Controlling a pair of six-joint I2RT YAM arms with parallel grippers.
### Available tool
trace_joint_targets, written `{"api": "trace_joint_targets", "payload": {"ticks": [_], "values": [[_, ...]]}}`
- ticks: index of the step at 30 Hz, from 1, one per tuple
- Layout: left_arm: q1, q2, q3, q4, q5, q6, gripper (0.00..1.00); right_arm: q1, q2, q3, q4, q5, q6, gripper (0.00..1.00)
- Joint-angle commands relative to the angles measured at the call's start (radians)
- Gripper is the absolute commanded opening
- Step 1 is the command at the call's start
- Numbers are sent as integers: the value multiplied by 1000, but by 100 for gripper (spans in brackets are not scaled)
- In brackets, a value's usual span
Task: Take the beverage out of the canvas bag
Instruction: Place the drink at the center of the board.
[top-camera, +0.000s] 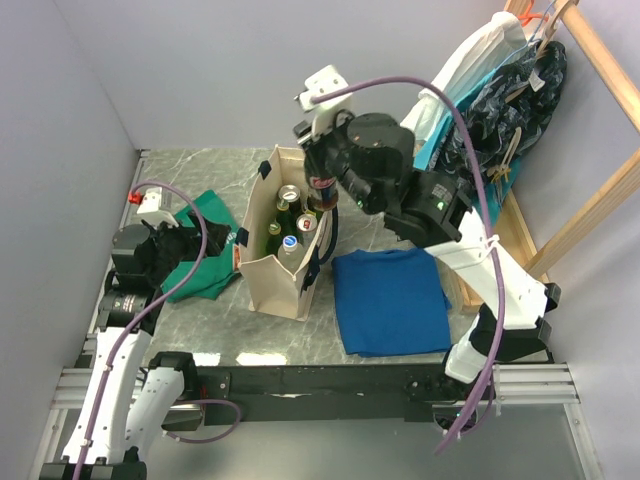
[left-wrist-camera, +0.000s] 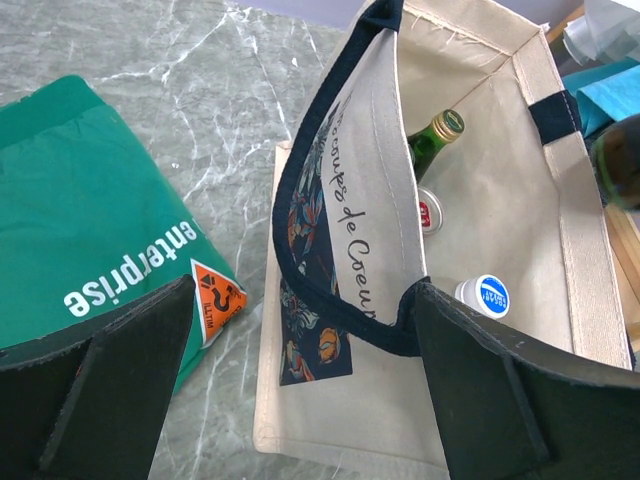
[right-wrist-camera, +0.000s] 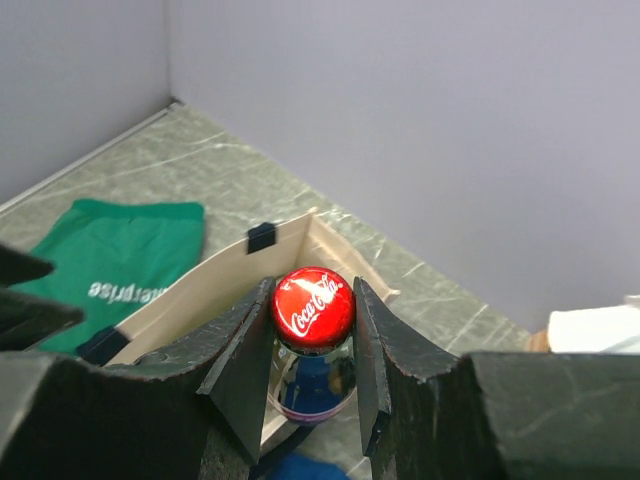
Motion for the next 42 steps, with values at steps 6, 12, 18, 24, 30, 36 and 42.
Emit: {"api": "trace_joint_targets", "payload": {"ticks": [6,12,18,24,30,36,42], "values": [[0,-90,-18,57,-65,7,96,-189,-112,85,215,-63,20,0],[0,-89,-17,50,-78,4,96,-276,-92,97,198,-103,57,0],[0,-84,-14,43,-73,9,96,-373,-90,68,200,-169,120,0],[0,-62,-8,33,-82,10,96,-465,-61,20,204,-226,175,0],[0,-45,-2,23,-90,15,96,-540,-3,-29,244,-267,189,0],[0,-54,-3,22,-99,13,96,-572,58,-49,295,-318,193,0],[0,-57,-3,19,-110,13,96,-617,132,-58,364,-361,238,0]]}}
